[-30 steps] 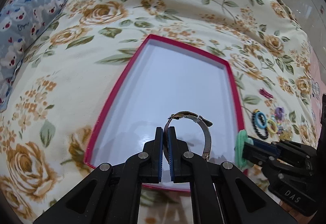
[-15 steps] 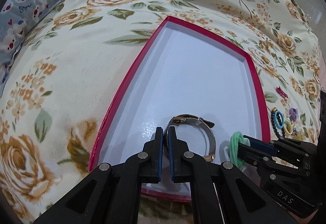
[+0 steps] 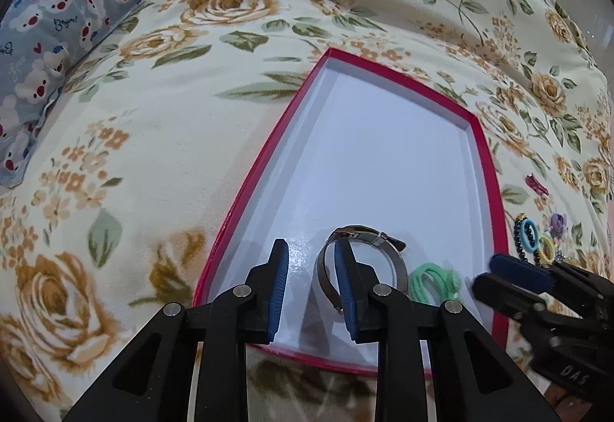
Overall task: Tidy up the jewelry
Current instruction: 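Carry the watch and scrunchie into the white box and open both tools, then grasp the blue and yellow hair ties with the left tool while the right tool grasps the amber clip, then place the hair ties and amber clip in the box and release both, then grasp the black bead bracelet with the left tool while the right tool grasps the purple bow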
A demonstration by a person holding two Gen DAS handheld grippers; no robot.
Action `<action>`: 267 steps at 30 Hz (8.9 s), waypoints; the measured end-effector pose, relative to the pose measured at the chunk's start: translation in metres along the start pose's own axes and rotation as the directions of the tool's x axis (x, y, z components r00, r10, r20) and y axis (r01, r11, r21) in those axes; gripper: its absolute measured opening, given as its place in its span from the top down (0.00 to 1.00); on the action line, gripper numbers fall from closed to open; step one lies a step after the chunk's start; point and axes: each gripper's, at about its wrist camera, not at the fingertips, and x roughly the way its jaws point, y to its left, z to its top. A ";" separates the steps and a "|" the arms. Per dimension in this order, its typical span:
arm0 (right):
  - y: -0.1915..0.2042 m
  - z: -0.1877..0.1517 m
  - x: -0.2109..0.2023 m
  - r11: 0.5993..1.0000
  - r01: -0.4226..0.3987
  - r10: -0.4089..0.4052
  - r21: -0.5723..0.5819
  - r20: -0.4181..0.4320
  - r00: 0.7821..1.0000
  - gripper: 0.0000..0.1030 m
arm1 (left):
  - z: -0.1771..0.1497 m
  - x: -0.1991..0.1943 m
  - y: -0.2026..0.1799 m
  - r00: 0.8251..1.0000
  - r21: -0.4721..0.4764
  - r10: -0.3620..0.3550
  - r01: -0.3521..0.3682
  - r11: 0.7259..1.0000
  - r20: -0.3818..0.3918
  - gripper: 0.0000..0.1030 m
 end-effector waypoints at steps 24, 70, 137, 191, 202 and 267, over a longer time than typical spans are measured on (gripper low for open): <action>-0.122 -0.079 -0.158 0.929 0.191 -0.262 0.317 0.198 0.945 0.62 | -0.032 -0.072 -0.102 0.990 0.230 -0.113 0.090 0.969 0.086 0.48; -0.178 -0.081 -0.113 0.928 0.164 -0.213 0.335 0.115 0.970 0.96 | -0.008 0.042 -0.229 0.973 0.409 -0.199 0.229 0.883 -0.115 0.56; -0.037 0.023 -0.015 0.992 -0.082 0.072 0.096 0.102 0.992 0.96 | 0.039 0.007 -0.035 0.996 0.111 -0.090 0.090 0.990 -0.005 0.95; -0.099 -0.032 -0.086 0.960 0.007 -0.051 0.280 0.153 0.987 0.56 | -0.005 -0.031 -0.039 0.992 0.071 -0.127 0.126 0.990 0.012 0.46; -0.143 -0.081 -0.123 0.917 0.090 -0.158 0.389 0.144 0.977 0.56 | -0.014 -0.039 -0.082 0.982 0.171 -0.191 0.190 0.967 -0.015 0.46; -0.223 -0.043 -0.098 0.880 0.187 -0.268 0.437 0.132 0.954 0.86 | 0.007 0.077 -0.223 0.970 0.406 -0.194 0.237 0.883 -0.145 0.93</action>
